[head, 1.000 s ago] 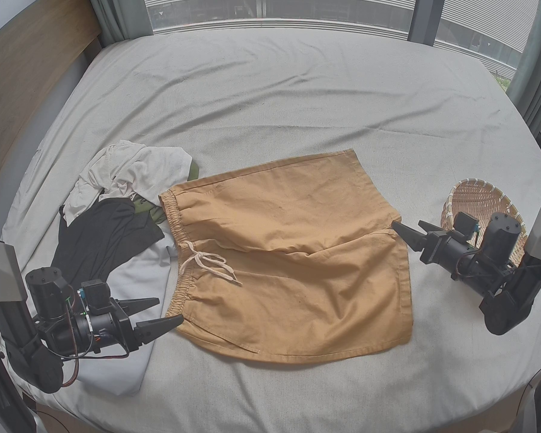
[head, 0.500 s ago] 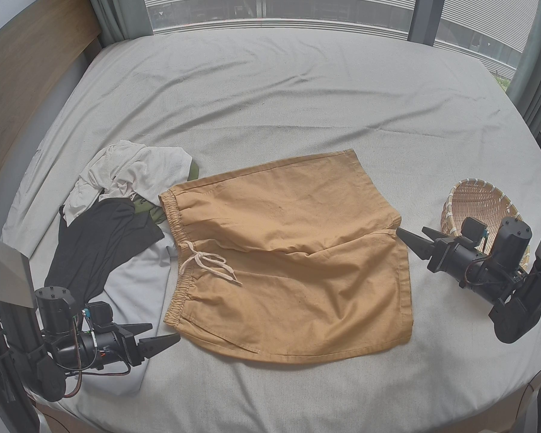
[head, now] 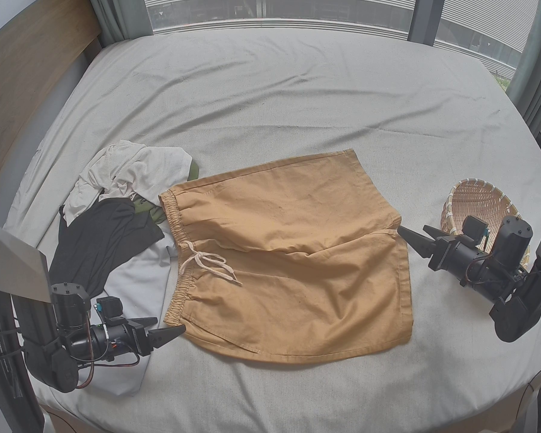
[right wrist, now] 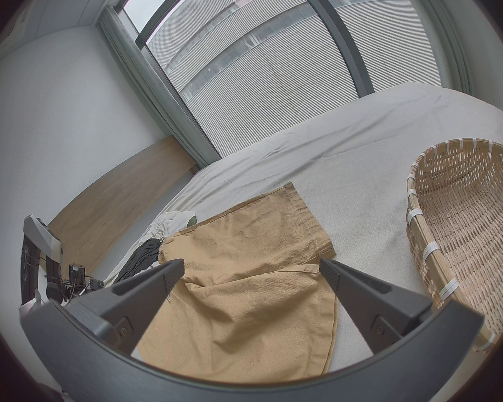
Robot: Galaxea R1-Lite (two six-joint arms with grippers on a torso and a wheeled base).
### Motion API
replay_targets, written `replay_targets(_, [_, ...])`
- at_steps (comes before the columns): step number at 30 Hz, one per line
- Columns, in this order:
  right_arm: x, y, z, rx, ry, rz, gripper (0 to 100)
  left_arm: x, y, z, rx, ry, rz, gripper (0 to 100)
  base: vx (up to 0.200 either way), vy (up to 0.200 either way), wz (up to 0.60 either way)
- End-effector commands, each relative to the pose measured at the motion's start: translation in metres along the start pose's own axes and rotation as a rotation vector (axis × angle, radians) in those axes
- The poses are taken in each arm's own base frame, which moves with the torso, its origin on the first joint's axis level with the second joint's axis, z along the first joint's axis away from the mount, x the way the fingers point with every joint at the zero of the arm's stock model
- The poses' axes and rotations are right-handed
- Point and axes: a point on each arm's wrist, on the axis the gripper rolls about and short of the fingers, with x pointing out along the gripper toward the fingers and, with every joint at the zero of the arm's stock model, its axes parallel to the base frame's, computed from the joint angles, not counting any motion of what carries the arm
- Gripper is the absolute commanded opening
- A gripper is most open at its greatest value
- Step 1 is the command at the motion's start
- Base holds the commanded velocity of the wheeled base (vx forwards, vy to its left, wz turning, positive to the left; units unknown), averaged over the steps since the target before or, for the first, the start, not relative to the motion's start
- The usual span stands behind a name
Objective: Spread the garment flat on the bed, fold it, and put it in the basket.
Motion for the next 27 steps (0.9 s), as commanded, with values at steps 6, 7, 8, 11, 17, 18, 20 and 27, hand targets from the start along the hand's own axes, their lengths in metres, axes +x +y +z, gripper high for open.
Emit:
replay_targets(6, [0.000,0.000,0.001,-0.002,-0.005,0.000,100,0.019,0.009,0.000,-0.005,-0.002,-0.013,100,0.000,0.000,0.00])
replay_targets(7, [0.000,0.000,0.001,-0.001,-0.003,-0.001,100,0.021,0.009,0.000,-0.008,-0.003,-0.016,100,0.000,0.000,0.00])
replay_targets(8, [0.000,0.000,0.001,-0.001,-0.003,-0.001,100,0.022,0.009,0.001,-0.013,-0.004,-0.019,100,0.000,0.000,0.00])
replay_targets(11, [0.000,0.000,0.001,-0.001,-0.003,-0.001,100,0.026,0.008,0.002,-0.009,-0.010,-0.017,100,0.000,0.000,0.00])
replay_targets(17, [0.000,0.000,0.001,-0.001,-0.003,-0.001,100,0.030,0.010,0.002,-0.005,-0.012,-0.013,100,0.000,0.000,0.00])
replay_targets(18, [0.000,0.000,0.001,-0.001,-0.003,-0.001,100,0.030,0.010,0.002,-0.004,-0.014,-0.011,100,0.000,0.000,0.00])
replay_targets(20, [0.000,0.000,0.000,-0.001,-0.001,0.000,100,0.030,0.010,0.002,-0.002,-0.015,-0.012,0,0.000,0.000,0.00])
replay_targets(27, [0.000,0.000,-0.002,0.000,0.006,-0.001,100,0.030,0.011,0.003,0.002,-0.023,0.010,0,0.000,0.000,0.00])
